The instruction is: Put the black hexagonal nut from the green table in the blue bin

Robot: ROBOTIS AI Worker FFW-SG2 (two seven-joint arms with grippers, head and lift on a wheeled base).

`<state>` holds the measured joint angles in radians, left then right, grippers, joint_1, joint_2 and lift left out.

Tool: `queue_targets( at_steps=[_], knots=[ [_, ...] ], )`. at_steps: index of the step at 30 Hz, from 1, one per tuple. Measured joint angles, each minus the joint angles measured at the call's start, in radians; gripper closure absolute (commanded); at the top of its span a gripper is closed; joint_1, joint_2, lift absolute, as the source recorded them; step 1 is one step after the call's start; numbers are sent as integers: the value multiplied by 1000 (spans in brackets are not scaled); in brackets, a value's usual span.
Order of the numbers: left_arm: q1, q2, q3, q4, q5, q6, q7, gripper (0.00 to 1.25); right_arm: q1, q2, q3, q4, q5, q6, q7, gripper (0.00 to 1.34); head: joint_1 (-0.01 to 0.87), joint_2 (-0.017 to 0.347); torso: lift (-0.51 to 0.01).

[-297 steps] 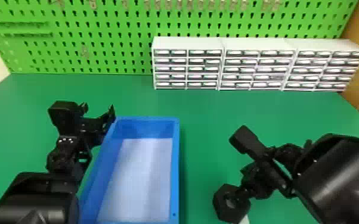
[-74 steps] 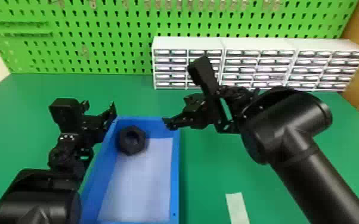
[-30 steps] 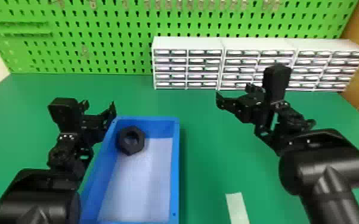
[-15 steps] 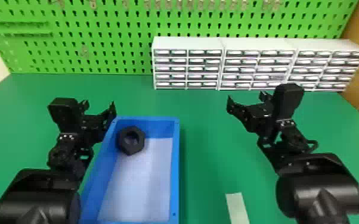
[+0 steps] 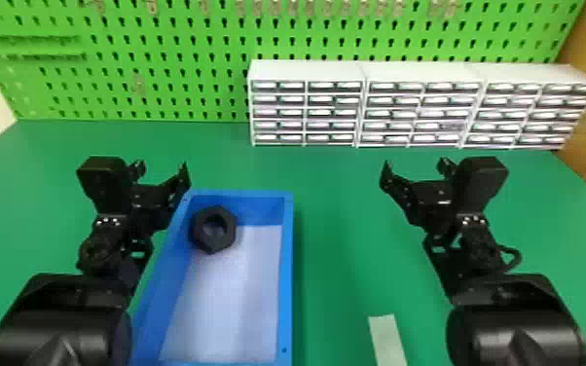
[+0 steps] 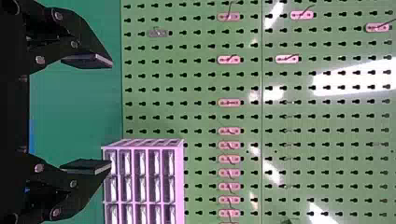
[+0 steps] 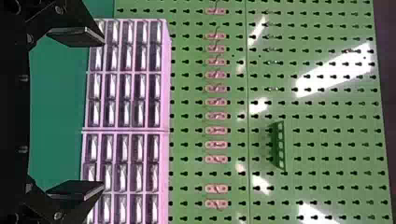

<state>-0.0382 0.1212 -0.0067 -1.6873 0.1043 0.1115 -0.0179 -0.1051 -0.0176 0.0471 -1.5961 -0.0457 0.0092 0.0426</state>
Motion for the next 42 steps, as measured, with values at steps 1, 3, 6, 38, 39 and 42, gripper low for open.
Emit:
queue_targets(
  at_steps=[1, 3, 6, 38, 39, 42],
  knots=[
    [0, 0, 0, 0, 0, 0, 0, 486, 1, 1, -1, 2, -1, -5, -2, 209, 686, 51, -96],
    [0, 0, -1, 0, 0, 0, 0, 486, 4, 2, -1, 4, -2, -13, -3, 209, 686, 51, -96],
    [0, 0, -2, 0, 0, 0, 0, 486, 5, 3, -1, 5, -3, -16, -3, 209, 686, 51, -96],
    [1, 0, -7, -3, -1, 0, 1, 486, 10, 5, -4, 5, -3, -16, -3, 209, 686, 51, -96],
    [1, 0, -7, -3, -1, 0, 1, 486, 10, 5, -3, 5, -3, -16, -3, 209, 686, 51, -96],
    [1, 0, -8, -3, -3, 0, 1, 486, 10, 5, -2, 5, -3, -15, -3, 209, 686, 51, -96]
  ],
)
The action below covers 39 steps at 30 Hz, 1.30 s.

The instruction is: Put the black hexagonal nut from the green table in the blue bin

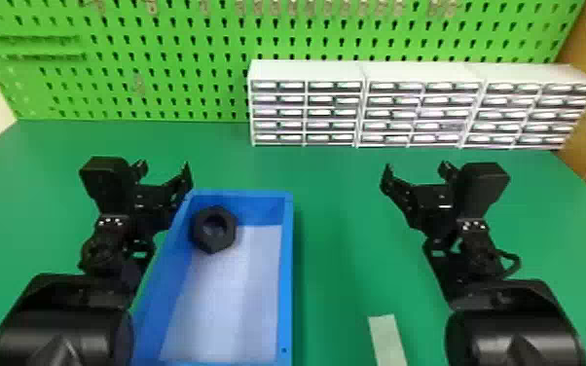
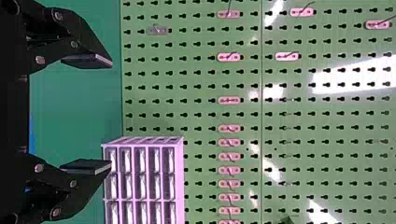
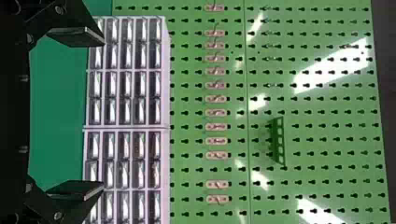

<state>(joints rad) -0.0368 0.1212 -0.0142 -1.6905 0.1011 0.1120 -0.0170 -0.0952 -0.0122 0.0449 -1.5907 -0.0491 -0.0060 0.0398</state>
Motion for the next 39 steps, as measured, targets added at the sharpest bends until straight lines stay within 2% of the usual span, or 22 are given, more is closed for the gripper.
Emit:
queue_targets(
  at_steps=[39],
  knots=[
    [1, 0, 0, 0, -3, 0, -1, 486, 2, 2, -1, 0, -1, 2, 0, 209, 686, 51, -96]
  ],
)
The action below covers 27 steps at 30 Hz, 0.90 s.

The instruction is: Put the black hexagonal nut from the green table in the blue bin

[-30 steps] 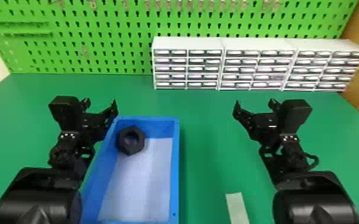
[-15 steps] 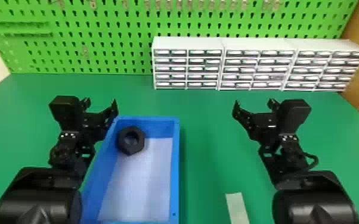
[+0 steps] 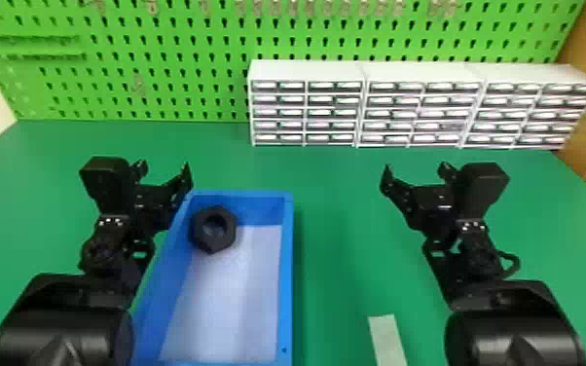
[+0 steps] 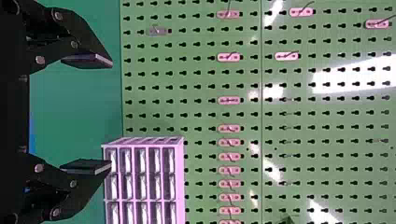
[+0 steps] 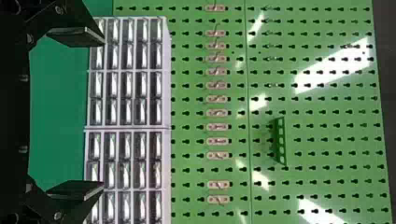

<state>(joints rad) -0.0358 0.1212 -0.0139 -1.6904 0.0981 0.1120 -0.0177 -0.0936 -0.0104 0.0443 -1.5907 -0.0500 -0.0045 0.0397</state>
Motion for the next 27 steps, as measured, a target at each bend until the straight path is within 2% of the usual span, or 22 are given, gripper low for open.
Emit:
queue_targets(
  at_steps=[27],
  knots=[
    [3, 0, -1, 0, 2, 0, 0, 486, 1, 1, -2, 0, 6, 5, 0, 209, 686, 51, -96]
  ],
)
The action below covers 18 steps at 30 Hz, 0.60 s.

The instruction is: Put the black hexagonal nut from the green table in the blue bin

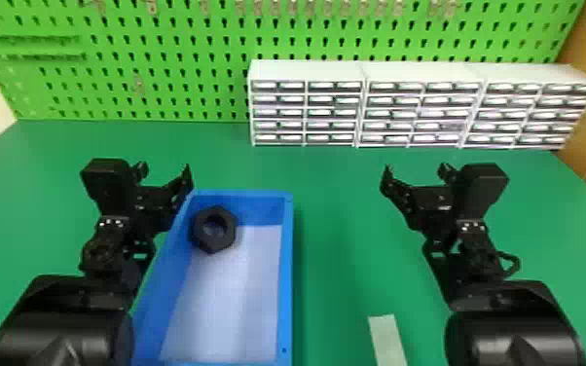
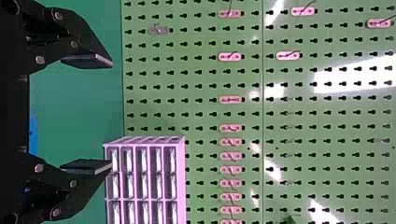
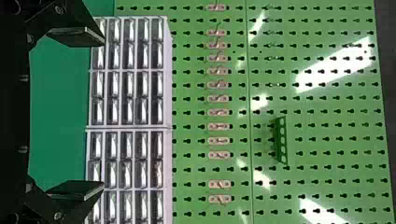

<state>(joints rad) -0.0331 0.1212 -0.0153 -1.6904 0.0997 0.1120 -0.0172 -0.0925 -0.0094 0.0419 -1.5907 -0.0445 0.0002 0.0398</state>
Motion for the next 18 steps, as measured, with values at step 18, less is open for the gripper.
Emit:
queue_targets(
  at_steps=[18],
  knots=[
    [-1, 0, 0, -2, -1, 0, -1, 486, 0, -6, -2, -2, 47, 10, 0, 209, 686, 51, -96]
  ],
)
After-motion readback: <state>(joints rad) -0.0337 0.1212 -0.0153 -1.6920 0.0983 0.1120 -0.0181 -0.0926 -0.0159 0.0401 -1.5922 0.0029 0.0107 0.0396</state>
